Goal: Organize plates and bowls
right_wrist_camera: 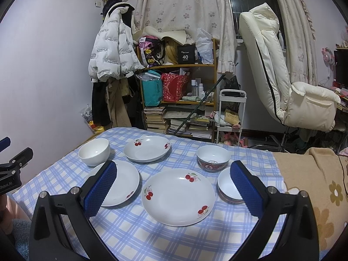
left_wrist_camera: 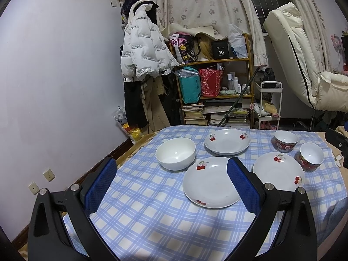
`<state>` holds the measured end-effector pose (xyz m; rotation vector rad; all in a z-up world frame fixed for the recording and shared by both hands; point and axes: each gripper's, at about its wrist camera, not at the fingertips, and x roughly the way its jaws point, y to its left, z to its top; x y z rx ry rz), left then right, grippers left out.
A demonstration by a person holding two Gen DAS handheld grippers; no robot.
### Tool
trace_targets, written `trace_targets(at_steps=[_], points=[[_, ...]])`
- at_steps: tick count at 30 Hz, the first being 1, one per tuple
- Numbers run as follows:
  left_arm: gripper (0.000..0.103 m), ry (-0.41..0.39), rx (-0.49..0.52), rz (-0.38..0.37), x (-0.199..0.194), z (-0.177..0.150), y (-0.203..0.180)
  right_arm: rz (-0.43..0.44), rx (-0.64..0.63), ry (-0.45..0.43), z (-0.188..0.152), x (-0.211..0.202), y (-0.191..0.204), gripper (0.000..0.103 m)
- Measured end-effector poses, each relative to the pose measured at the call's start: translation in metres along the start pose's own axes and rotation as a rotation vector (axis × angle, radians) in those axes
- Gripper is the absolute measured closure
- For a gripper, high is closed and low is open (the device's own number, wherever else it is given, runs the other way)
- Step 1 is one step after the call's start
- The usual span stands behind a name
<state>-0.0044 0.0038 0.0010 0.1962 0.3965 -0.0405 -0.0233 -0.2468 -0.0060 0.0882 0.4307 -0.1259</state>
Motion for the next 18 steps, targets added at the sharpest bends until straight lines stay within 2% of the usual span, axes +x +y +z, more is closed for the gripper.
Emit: trace_targets(at_steps=[18], points=[[0.003,-0.003,0.002,-0.001,-0.0005,0.0004,-0.0004,0.000,0.000,0.000,0.0002,-0.0016,-0.0009,0.000]])
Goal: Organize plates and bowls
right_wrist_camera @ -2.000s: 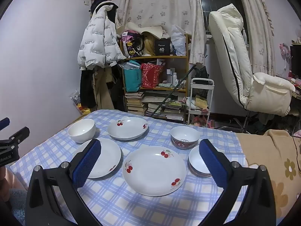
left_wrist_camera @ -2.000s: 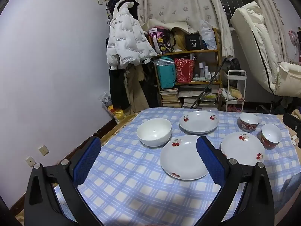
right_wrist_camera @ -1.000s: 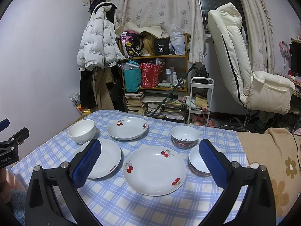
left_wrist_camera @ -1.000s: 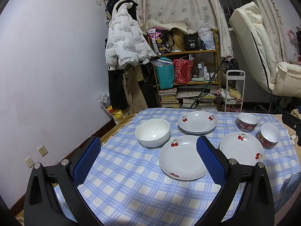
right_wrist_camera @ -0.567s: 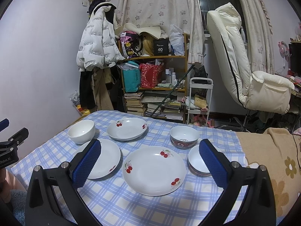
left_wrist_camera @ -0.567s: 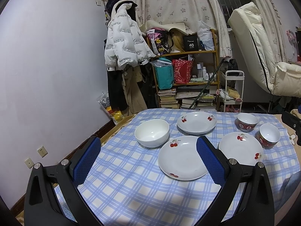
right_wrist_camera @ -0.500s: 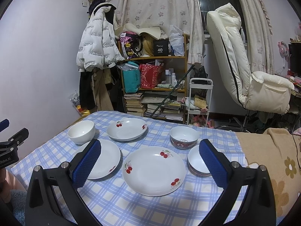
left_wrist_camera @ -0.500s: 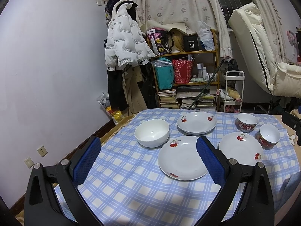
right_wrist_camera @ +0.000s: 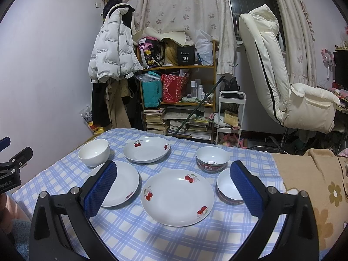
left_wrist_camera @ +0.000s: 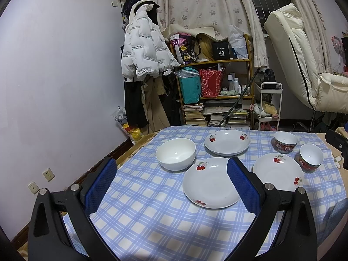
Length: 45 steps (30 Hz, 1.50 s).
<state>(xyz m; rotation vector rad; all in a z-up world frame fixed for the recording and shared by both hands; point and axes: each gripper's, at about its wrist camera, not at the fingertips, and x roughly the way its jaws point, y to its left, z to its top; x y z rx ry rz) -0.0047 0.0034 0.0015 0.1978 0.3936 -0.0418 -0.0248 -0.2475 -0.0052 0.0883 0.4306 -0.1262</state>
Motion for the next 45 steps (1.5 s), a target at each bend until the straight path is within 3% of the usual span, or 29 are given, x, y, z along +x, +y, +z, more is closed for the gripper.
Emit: trace_targets(at_steps=[35,45], points=[[0.003,-0.007,-0.005,-0.003,-0.0035,0.0006,0.0031,0.000,0.000,0.000,0.0022,-0.0001,0.0019,0.000],[0.003,0.022,0.003,-0.006,0.0019,0.0028,0.0010,0.008,0.007,0.005,0.0059,0.0018,0.0044,0.000]])
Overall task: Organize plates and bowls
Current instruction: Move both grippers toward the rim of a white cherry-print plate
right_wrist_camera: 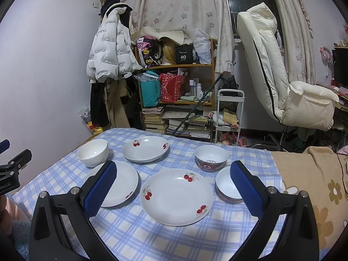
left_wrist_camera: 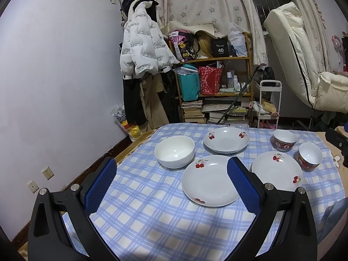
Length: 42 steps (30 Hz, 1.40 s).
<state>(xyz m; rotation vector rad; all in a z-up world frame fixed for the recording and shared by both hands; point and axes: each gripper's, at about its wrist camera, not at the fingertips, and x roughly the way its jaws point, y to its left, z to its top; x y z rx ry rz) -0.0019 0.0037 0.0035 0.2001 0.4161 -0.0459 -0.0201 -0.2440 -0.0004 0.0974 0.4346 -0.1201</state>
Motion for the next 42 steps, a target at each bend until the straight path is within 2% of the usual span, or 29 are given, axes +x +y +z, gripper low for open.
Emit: trace_targets(at_steps=[3,5,10,18,23,28,37,42], points=[[0.003,0.009,0.016,0.005,0.005,0.006,-0.003,0.031,0.016,0.006,0.003,0.001,-0.002,0.000],[0.003,0.022,0.017,0.001,0.010,0.011,-0.004,0.017,0.024,-0.013,0.006,0.001,-0.008,0.000],[0.003,0.079,-0.007,-0.011,0.028,0.025,-0.001,0.044,0.032,-0.018,0.028,0.014,-0.008,0.000],[0.003,0.167,-0.022,0.004,0.069,0.048,0.004,0.045,0.002,-0.004,0.047,0.046,0.021,0.000],[0.003,0.257,-0.028,0.028,0.101,0.059,0.003,0.059,-0.028,0.028,0.059,0.074,0.035,0.000],[0.003,0.342,-0.042,0.012,0.134,0.052,0.002,0.068,-0.058,0.086,0.059,0.107,0.045,0.000],[0.003,0.493,-0.076,-0.026,0.192,0.018,0.008,0.116,-0.025,0.281,0.032,0.176,0.042,0.000],[0.003,0.560,-0.117,-0.031,0.219,0.003,0.016,0.130,-0.015,0.328,0.018,0.200,0.046,0.000]])
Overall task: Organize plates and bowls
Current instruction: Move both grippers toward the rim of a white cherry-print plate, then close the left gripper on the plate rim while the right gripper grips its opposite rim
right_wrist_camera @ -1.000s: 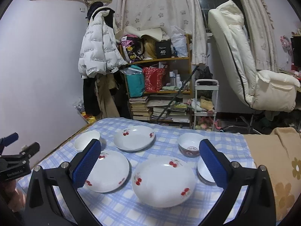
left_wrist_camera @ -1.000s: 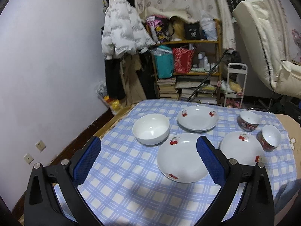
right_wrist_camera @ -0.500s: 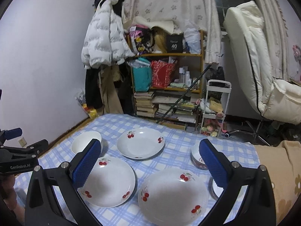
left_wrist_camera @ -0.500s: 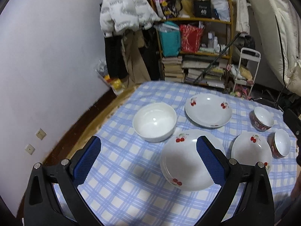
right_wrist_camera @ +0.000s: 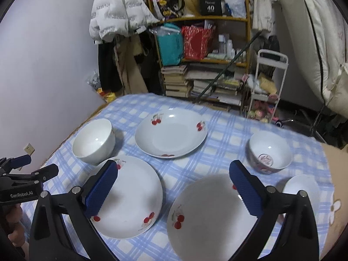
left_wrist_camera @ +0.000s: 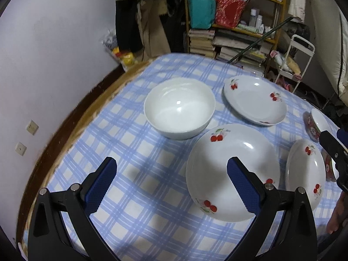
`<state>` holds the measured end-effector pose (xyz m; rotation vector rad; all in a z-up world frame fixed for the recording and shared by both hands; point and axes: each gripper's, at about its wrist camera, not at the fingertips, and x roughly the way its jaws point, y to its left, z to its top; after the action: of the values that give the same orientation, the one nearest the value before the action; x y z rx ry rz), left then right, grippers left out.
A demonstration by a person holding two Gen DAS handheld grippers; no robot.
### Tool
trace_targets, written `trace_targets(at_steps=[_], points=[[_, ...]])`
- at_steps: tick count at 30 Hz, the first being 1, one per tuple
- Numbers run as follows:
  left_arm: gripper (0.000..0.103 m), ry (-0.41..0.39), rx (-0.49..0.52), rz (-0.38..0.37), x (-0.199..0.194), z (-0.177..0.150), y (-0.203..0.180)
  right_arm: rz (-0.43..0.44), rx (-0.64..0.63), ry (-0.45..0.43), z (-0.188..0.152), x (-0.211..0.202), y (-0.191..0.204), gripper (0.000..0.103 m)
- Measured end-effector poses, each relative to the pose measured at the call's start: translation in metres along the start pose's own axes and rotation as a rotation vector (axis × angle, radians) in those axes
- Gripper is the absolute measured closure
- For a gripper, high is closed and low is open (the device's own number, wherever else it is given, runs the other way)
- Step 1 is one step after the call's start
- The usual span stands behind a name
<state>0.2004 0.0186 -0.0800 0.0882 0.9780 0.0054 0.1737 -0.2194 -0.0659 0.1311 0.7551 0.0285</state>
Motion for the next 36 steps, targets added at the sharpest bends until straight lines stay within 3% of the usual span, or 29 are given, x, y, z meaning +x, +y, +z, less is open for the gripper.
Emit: trace_targets(at_steps=[9,12,15,23,29,33,36], points=[[0.003,0.113,-0.002,0.005,0.046,-0.004,-0.009,0.015,-0.055,0.081,-0.006,0.042,0.014,0.000],[0.003,0.160,0.015,0.047,0.060,-0.007,-0.013,0.020,-0.070,0.102,-0.010,0.052,0.017,0.000],[0.003,0.196,-0.018,0.034,0.069,-0.007,-0.009,0.020,-0.070,0.090,-0.018,0.058,0.019,0.004],[0.003,0.266,-0.053,0.024,0.091,-0.010,-0.001,0.022,-0.122,0.160,-0.033,0.080,0.028,0.006],[0.003,0.274,-0.040,0.012,0.096,-0.012,-0.004,0.042,-0.115,0.200,-0.033,0.089,0.025,0.011],[0.003,0.268,-0.032,-0.007,0.095,-0.011,-0.007,0.068,-0.101,0.243,-0.033,0.093,0.025,0.022],[0.007,0.263,-0.024,-0.043,0.092,-0.010,-0.009,0.087,-0.095,0.257,-0.032,0.091,0.029,0.024]])
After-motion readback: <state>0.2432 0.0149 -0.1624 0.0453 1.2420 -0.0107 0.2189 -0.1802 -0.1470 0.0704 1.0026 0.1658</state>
